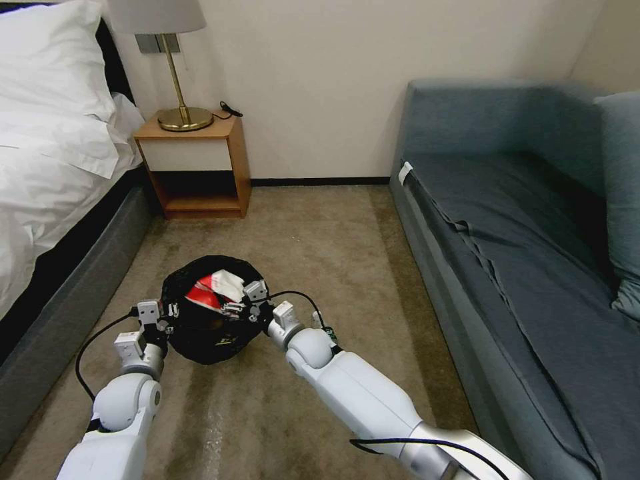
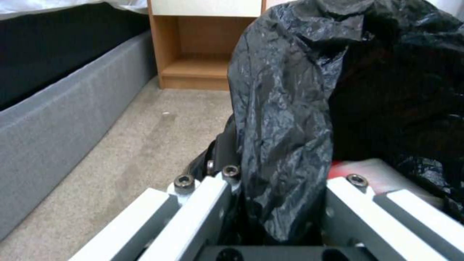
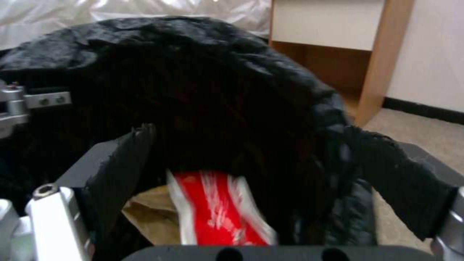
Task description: Pick up the trash bin, then pick up the garbage on the floor and place it into the trash bin.
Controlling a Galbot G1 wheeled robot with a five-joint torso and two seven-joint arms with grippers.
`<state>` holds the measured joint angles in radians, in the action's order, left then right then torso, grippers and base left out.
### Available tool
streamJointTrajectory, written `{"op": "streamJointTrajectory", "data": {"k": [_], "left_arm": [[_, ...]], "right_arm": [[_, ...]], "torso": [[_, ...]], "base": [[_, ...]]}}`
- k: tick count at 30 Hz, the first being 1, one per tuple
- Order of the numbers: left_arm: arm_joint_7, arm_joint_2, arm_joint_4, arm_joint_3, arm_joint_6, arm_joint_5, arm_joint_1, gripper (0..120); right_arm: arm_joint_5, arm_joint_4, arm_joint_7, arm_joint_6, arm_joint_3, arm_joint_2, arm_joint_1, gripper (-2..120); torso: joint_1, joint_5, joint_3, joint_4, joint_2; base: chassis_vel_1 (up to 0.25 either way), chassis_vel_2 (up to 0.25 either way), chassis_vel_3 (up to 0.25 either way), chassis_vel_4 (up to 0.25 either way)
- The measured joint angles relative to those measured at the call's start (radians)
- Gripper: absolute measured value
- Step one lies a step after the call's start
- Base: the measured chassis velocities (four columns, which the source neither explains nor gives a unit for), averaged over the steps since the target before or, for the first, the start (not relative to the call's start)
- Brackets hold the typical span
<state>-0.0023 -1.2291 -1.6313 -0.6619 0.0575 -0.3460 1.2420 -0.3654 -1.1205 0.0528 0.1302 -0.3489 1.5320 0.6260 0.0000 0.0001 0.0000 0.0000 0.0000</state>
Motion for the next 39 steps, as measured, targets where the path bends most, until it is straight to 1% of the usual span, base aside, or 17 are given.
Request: {"op": "streamJointTrajectory", "data": {"k": [10, 12, 16, 18, 19, 21, 22, 24, 25, 27, 32, 33, 34, 39], "left_arm": [[0.000, 0.013, -0.022, -0.004, 0.004, -0.015, 0.005, 4], [0.000, 0.014, -0.026, -0.004, 0.004, -0.016, 0.012, 4], [0.001, 0.014, -0.026, -0.007, 0.002, -0.015, 0.017, 4], [0.003, 0.015, -0.023, -0.012, -0.004, -0.015, 0.024, 4], [0.003, 0.015, -0.023, -0.012, -0.004, -0.015, 0.024, 4], [0.003, 0.018, -0.023, -0.019, -0.009, -0.016, 0.030, 4], [0.003, 0.018, -0.023, -0.019, -0.009, -0.016, 0.030, 4], [0.004, 0.022, -0.023, -0.028, -0.017, -0.019, 0.039, 4], [0.004, 0.022, -0.023, -0.028, -0.017, -0.019, 0.039, 4], [0.006, 0.026, -0.023, -0.038, -0.026, -0.023, 0.049, 4], [0.011, 0.034, -0.023, -0.045, -0.037, -0.029, 0.064, 4], [0.012, 0.034, -0.023, -0.045, -0.037, -0.029, 0.064, 4], [0.012, 0.036, -0.023, -0.048, -0.040, -0.031, 0.066, 4], [0.014, 0.036, -0.021, -0.049, -0.046, -0.035, 0.066, 4]], "right_arm": [[-0.014, -0.047, -0.023, -0.016, 0.043, -0.060, 0.005, 100], [-0.007, -0.050, -0.046, -0.040, 0.055, -0.090, 0.009, 100], [0.012, -0.033, -0.070, -0.070, 0.072, -0.107, 0.017, 100], [0.051, 0.022, -0.086, -0.089, 0.100, -0.109, 0.022, 100], [0.051, 0.022, -0.086, -0.089, 0.100, -0.109, 0.022, 100], [0.079, 0.085, -0.085, -0.089, 0.123, -0.102, 0.022, 100], [0.079, 0.085, -0.085, -0.089, 0.123, -0.102, 0.022, 100], [0.101, 0.147, -0.076, -0.086, 0.145, -0.090, 0.022, 100], [0.101, 0.147, -0.076, -0.086, 0.145, -0.090, 0.022, 100], [0.129, 0.197, -0.065, -0.081, 0.164, -0.078, 0.021, 100], [0.175, 0.252, -0.059, -0.075, 0.179, -0.067, 0.027, 100], [0.179, 0.255, -0.059, -0.074, 0.180, -0.066, 0.027, 100], [0.209, 0.279, -0.054, -0.069, 0.186, -0.065, 0.036, 100], [0.246, 0.336, -0.050, -0.048, 0.209, -0.055, 0.048, 100]], "torso": [[0.000, 0.0001, 0.000, 0.0000, 0.000], [0.000, 0.0000, 0.000, 0.0000, 0.000], [0.000, 0.0002, 0.000, -0.0001, 0.000], [0.000, 0.0001, 0.000, -0.0001, 0.000], [0.000, 0.0001, 0.000, -0.0001, 0.000], [0.000, 0.0000, 0.000, -0.0001, 0.000], [0.000, 0.0000, 0.000, -0.0001, 0.000], [0.000, 0.0000, 0.000, 0.0000, 0.000], [0.000, 0.0000, 0.000, 0.0000, 0.000], [0.000, 0.0000, 0.000, 0.0001, 0.000], [0.000, 0.0000, 0.000, 0.0002, 0.000], [0.000, 0.0000, 0.000, 0.0002, 0.000], [0.000, 0.0000, 0.000, 0.0000, 0.000], [0.000, 0.0000, 0.000, 0.0001, 0.000]], "base": [[0.000, 0.000, 0.000, 0.000], [0.000, 0.000, 0.000, 0.000], [0.000, 0.000, 0.000, 0.000], [0.000, 0.000, 0.000, 0.000], [0.000, 0.000, 0.000, 0.000], [0.000, 0.000, 0.000, 0.000], [0.000, 0.000, 0.000, 0.000], [0.000, 0.000, 0.000, 0.000], [0.000, 0.000, 0.000, 0.000], [0.000, 0.000, 0.000, 0.000], [0.000, 0.000, 0.000, 0.000], [0.000, 0.000, 0.000, 0.000], [0.000, 0.000, 0.000, 0.000], [0.000, 0.000, 0.000, 0.000]]}}
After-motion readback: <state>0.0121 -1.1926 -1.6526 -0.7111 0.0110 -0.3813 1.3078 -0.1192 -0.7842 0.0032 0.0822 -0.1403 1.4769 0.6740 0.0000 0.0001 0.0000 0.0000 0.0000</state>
